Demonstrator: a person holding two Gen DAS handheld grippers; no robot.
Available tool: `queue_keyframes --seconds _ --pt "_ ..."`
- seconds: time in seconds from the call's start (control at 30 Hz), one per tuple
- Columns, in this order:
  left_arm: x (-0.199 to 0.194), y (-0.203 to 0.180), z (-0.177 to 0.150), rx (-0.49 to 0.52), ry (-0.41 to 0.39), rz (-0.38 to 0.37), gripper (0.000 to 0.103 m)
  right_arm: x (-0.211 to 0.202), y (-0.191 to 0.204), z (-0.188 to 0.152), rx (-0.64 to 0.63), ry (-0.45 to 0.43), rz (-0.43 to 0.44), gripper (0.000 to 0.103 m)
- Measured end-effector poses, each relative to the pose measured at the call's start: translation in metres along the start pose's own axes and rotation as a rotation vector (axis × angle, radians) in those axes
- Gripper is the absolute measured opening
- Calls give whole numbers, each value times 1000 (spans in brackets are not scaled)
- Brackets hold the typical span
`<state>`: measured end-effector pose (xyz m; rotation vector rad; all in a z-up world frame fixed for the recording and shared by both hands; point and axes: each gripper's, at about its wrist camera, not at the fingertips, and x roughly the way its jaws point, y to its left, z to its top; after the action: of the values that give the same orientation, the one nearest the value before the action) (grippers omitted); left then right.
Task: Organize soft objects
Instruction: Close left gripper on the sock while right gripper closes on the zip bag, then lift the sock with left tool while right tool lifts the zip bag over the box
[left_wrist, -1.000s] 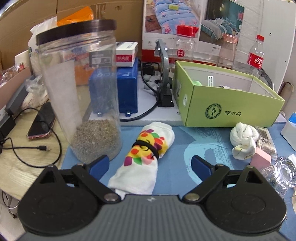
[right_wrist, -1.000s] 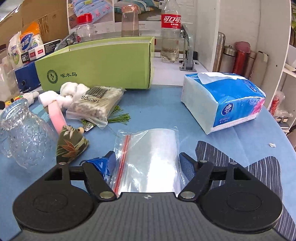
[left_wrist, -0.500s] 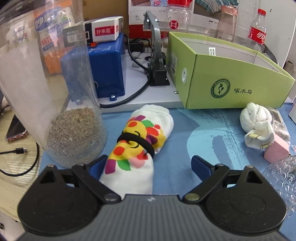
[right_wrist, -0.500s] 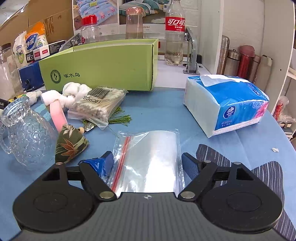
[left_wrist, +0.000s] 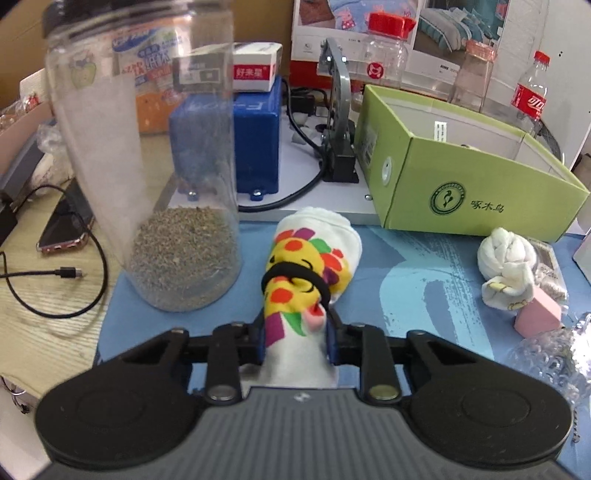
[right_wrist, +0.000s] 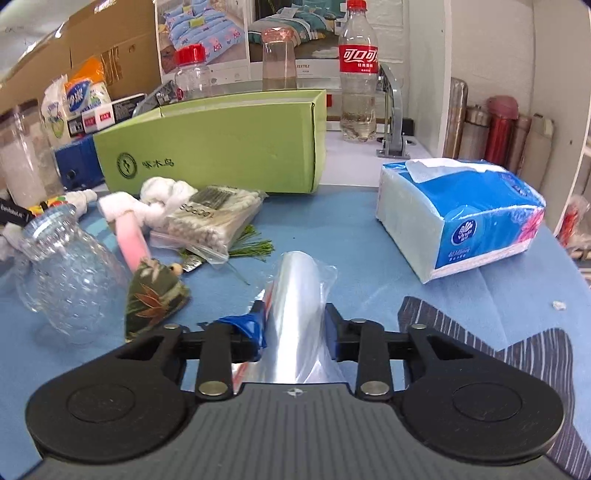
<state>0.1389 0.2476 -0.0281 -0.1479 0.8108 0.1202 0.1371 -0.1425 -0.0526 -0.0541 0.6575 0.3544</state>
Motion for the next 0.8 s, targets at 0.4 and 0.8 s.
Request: queue_keyframes --seconds 0.4,0.8 --pt "-73 -30 32 11 -131 -140 25 -64 20 55 -68 -241 95 10" --pt "18 -118 153 109 -105 -178 25 56 9 197 -46 -247 136 10"
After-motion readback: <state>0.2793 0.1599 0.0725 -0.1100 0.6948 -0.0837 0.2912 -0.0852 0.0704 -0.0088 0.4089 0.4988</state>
